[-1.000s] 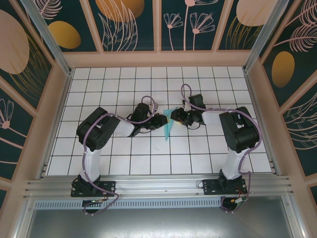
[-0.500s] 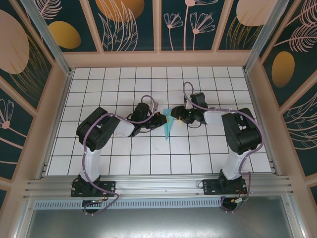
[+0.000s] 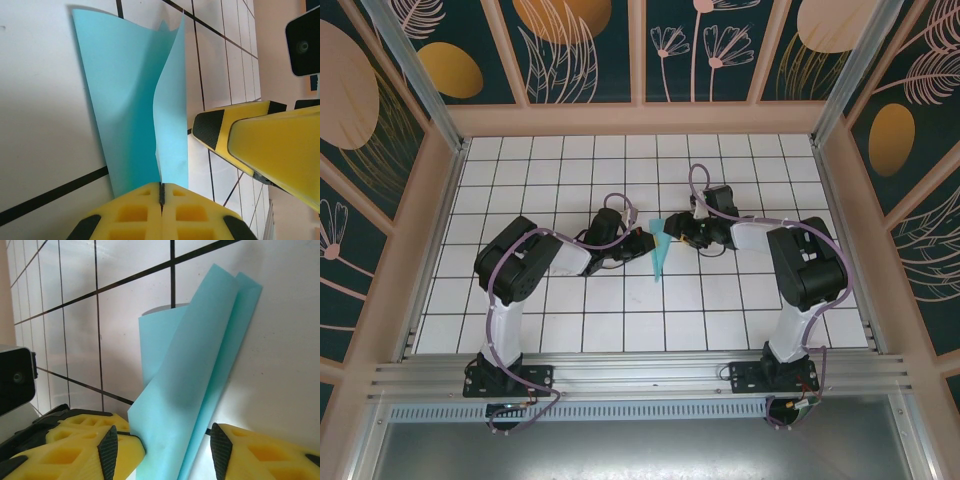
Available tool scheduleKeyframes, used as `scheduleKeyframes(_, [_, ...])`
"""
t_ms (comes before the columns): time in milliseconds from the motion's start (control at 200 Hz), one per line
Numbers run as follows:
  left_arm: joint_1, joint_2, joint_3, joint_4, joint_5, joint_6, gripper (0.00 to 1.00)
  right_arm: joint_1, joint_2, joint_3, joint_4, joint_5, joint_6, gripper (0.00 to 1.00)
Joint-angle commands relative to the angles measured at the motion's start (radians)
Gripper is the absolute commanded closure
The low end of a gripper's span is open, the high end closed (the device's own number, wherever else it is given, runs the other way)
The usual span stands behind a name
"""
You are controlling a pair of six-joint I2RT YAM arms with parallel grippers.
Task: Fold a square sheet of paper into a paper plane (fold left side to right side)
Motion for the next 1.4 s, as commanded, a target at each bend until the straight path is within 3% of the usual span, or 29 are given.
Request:
scheduleKeyframes(0, [0.007, -0.002, -0.004, -0.022, -0.014, 0.033, 1.00, 0.002, -0.029, 0.024, -0.036, 0.032, -0.038, 0.47])
scheduleKeyframes(280, [0.008, 0.007, 0.005, -0.056, -0.040, 0.061, 1.00, 0.004, -0.044, 0.029, -0.028, 0.025, -0.039, 0.58])
scheduleKeyframes(480, [0.007, 0.018, 0.012, -0.068, -0.040, 0.074, 1.00, 0.017, -0.014, 0.080, -0.024, -0.001, -0.043, 0.75])
scheduleKeyframes(891, [0.008, 0.024, 0.019, -0.091, -0.045, 0.092, 1.00, 0.045, 0.104, 0.187, -0.100, 0.022, -0.077, 0.77])
scheduleKeyframes(1396, [0.008, 0.036, 0.022, -0.100, -0.044, 0.082, 1.00, 0.049, 0.145, 0.208, -0.211, 0.113, -0.119, 0.77])
